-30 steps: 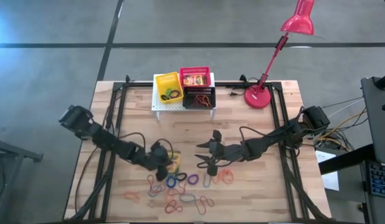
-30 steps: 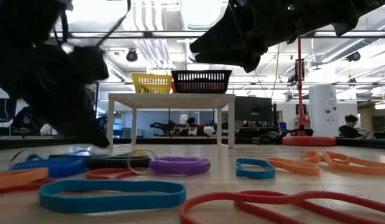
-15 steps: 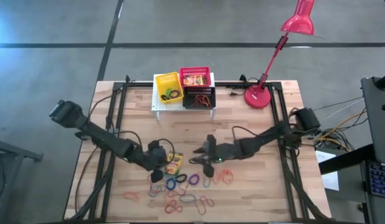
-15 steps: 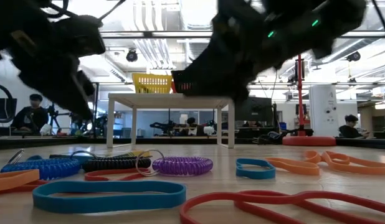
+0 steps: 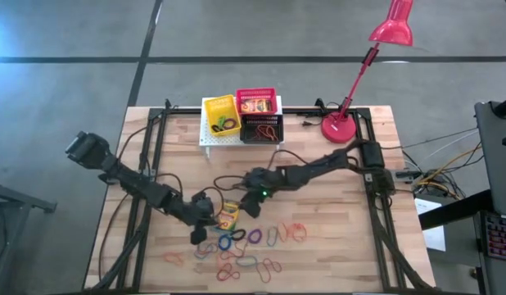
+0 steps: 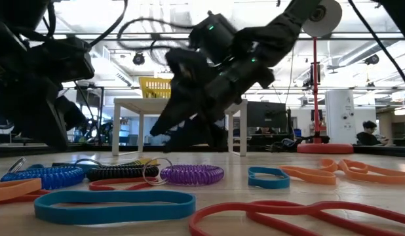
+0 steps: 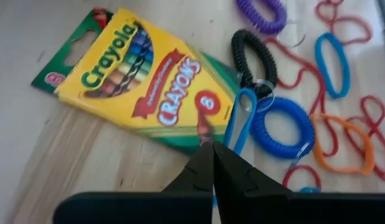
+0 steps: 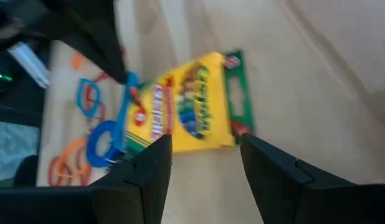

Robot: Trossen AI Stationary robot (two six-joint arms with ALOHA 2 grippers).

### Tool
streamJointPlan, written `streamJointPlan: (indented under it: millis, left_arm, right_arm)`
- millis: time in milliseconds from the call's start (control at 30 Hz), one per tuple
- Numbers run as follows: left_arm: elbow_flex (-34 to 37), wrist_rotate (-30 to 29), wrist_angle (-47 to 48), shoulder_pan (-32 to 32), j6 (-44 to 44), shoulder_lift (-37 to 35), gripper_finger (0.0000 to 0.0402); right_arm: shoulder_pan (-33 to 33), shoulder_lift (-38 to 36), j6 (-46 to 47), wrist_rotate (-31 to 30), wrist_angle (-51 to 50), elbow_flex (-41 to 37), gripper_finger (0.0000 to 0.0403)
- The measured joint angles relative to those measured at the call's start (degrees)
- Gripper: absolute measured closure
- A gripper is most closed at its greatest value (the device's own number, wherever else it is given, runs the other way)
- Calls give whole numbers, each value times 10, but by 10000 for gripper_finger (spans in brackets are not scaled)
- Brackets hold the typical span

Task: Pick & Place Office Desk Supplies
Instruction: Put the yellow crayon box into the red bin on the shelf

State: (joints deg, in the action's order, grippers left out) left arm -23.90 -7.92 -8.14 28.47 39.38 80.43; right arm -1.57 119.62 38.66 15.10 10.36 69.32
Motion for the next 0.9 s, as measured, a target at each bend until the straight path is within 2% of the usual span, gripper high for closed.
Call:
streamJointPlan:
  millis: [133,233,600,900]
  left_arm:
    - [24,0,-62,0,0,0,400]
    - [37,0,-75,0,0,0,400]
    - [71,2,-96,0,10,3,400]
    - [62,-19,-135,0,24,63,400]
  right_arm:
    - [10,14,-1,4,-64,36,216]
    - [12,14,-9,4,-95,45,216]
    - [13,31,2,6,-90,48,216]
    - [13,40,1,18,-80,54,216]
